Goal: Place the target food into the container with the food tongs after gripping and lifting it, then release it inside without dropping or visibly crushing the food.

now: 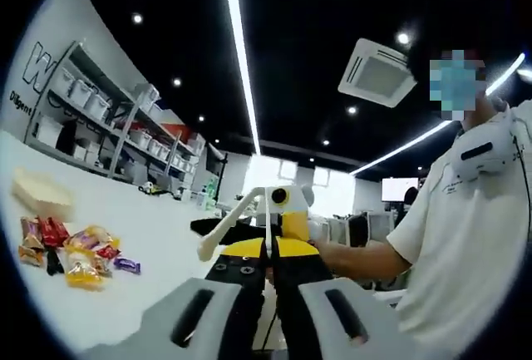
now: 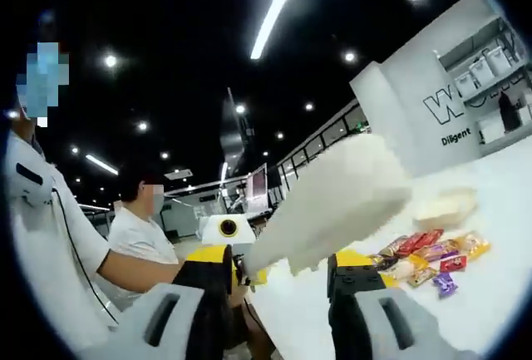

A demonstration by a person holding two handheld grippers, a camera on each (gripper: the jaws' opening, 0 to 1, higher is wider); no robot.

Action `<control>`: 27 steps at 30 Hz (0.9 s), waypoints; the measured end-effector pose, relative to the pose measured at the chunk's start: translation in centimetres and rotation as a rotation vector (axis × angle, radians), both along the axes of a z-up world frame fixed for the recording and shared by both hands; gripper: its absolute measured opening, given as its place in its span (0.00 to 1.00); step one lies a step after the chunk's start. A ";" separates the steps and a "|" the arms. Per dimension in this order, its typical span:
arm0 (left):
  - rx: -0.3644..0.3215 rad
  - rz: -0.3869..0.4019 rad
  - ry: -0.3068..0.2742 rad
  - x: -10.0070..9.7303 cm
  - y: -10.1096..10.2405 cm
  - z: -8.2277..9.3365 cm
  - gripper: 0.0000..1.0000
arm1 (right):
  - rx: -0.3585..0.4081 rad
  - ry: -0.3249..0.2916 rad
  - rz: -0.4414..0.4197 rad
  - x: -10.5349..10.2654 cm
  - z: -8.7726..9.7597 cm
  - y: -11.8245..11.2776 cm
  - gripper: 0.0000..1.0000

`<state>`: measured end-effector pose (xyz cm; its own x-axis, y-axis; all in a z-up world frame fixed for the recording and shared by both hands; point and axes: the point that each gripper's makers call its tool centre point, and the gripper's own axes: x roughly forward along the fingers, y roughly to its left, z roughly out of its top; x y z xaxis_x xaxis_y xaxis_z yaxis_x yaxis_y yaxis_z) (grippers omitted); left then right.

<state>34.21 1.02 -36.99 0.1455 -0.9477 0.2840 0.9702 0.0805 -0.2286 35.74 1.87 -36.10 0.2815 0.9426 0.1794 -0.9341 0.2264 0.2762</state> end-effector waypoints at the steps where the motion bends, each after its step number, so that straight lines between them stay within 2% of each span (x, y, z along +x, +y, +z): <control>1: -0.002 -0.010 0.005 -0.1 -0.1 0.1 0.01 | 0.006 0.000 0.008 -0.2 0.2 0.2 0.38; 4: -0.003 -0.037 0.008 -0.8 -0.6 0.3 0.01 | 0.027 -0.001 0.025 -0.5 0.9 0.4 0.29; 9: -0.023 -0.034 0.005 -1.0 -0.5 0.7 0.01 | 0.033 0.023 0.050 -0.9 1.3 0.4 0.27; 11: -0.012 -0.034 0.000 -1.1 -0.5 0.5 0.01 | 0.006 0.105 0.081 -1.2 0.7 0.5 0.25; 19: -0.002 -0.011 -0.001 -0.8 -0.5 0.1 0.02 | -0.011 0.122 0.063 -0.9 0.3 0.6 0.24; 21: -0.010 -0.001 -0.007 -0.7 -0.5 0.2 0.02 | -0.011 0.101 0.046 -0.8 0.6 0.6 0.25; 24: -0.075 -0.010 0.010 -0.9 -0.5 1.2 0.01 | 0.009 0.095 0.048 -0.9 1.1 0.7 0.28; 27: -0.117 -0.003 0.016 -0.8 -0.4 1.6 0.01 | 0.029 0.040 0.029 -0.9 1.9 0.8 0.29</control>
